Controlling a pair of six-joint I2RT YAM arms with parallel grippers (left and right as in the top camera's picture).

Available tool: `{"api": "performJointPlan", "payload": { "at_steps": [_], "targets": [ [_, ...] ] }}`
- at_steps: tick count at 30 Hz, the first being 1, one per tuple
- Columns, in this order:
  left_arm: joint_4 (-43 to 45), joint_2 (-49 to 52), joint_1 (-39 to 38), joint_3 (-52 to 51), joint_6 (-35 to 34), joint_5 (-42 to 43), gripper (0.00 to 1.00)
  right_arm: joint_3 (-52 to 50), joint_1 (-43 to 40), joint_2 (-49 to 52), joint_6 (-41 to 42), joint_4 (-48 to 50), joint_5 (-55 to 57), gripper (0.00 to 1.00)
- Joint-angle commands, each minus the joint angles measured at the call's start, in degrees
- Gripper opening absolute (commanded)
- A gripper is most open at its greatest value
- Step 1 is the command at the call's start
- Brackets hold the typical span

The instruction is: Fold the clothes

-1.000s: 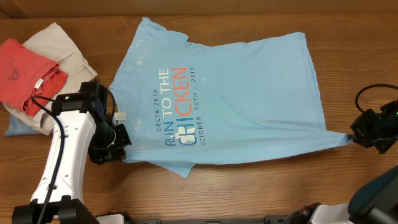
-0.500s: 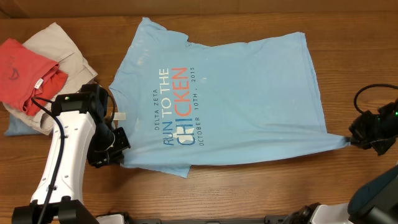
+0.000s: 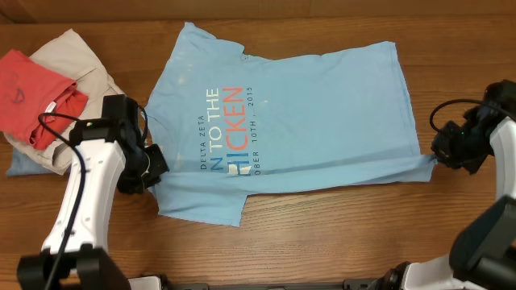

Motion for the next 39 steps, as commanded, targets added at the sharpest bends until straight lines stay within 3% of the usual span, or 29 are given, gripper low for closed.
{"api": "performJointPlan", "payload": {
  "at_steps": [1, 12, 18, 26, 31, 39],
  "targets": [
    [3.4, 4.6, -0.1, -0.1, -1.0, -2.8, 0.04, 1.5, -1.1, 3.9, 1.4, 3.0, 1.1, 0.08],
    [14.5, 19.7, 0.2, -0.1, -0.9, 1.1, 0.04, 1.5, 0.0, 10.8, 1.1, 6.7, 0.9, 0.07],
    [19.5, 19.7, 1.8, 0.3, -0.9, 4.0, 0.04, 1.5, 0.0, 10.8, -3.7, 11.0, -9.4, 0.04],
    [24.7, 19.6, 5.1, 0.6, 1.7, 16.7, 0.04, 1.5, 0.0, 10.8, -6.6, 16.4, -17.0, 0.04],
    [27.5, 19.7, 5.4, 0.6, 1.9, 16.8, 0.04, 1.5, 0.0, 10.8, -6.5, 18.7, -16.0, 0.04],
    [32.7, 19.7, 5.9, 0.6, 1.5, 19.8, 0.04, 1.5, -0.1, 10.8, -3.2, 16.9, -5.4, 0.05]
  ]
}}
